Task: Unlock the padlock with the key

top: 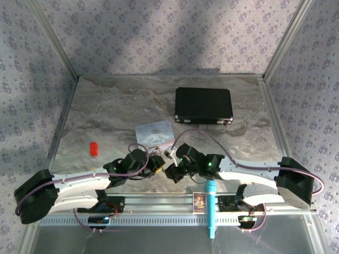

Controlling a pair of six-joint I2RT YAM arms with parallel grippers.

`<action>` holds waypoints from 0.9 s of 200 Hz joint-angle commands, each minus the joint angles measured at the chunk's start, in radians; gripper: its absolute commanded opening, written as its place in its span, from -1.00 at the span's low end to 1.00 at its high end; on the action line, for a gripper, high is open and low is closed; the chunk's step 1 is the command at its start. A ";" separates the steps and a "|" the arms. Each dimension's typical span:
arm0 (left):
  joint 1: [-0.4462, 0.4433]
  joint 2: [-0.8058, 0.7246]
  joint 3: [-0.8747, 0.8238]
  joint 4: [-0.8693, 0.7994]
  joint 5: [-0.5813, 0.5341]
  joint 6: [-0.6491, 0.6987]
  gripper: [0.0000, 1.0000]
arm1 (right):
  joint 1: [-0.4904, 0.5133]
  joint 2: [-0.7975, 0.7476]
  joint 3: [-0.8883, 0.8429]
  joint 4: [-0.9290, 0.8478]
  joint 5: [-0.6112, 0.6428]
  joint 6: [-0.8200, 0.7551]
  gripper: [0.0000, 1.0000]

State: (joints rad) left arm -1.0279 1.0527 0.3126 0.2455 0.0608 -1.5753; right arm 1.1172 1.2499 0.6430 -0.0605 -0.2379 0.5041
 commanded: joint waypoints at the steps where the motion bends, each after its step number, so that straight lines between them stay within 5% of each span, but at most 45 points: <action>1: -0.006 -0.051 0.028 -0.059 -0.023 0.018 -0.62 | -0.010 -0.015 0.013 -0.031 0.036 -0.003 -1.00; 49: -0.006 -0.103 0.062 -0.134 -0.019 0.113 -1.00 | -0.010 -0.016 0.018 -0.015 0.048 0.002 -1.00; 84: -0.007 -0.104 0.039 -0.030 -0.004 0.126 -1.00 | -0.010 -0.030 0.002 0.035 0.063 0.021 -0.99; 103: -0.006 -0.122 0.036 -0.023 -0.021 0.149 -1.00 | -0.030 -0.052 -0.012 0.062 0.056 0.062 -0.03; 123: -0.005 -0.162 0.030 -0.016 -0.066 0.194 -1.00 | -0.061 -0.111 -0.080 0.172 0.093 0.157 0.36; 153: 0.019 -0.213 -0.028 0.141 -0.104 0.236 -1.00 | -0.130 -0.149 -0.180 0.454 0.023 0.352 0.69; 180: 0.041 -0.243 -0.069 0.289 -0.110 0.258 -1.00 | -0.135 -0.098 -0.200 0.706 -0.052 0.458 0.56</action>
State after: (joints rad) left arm -1.0069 0.8387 0.2741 0.3580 -0.0170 -1.3712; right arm 0.9833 1.1225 0.4572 0.3336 -0.2119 0.8001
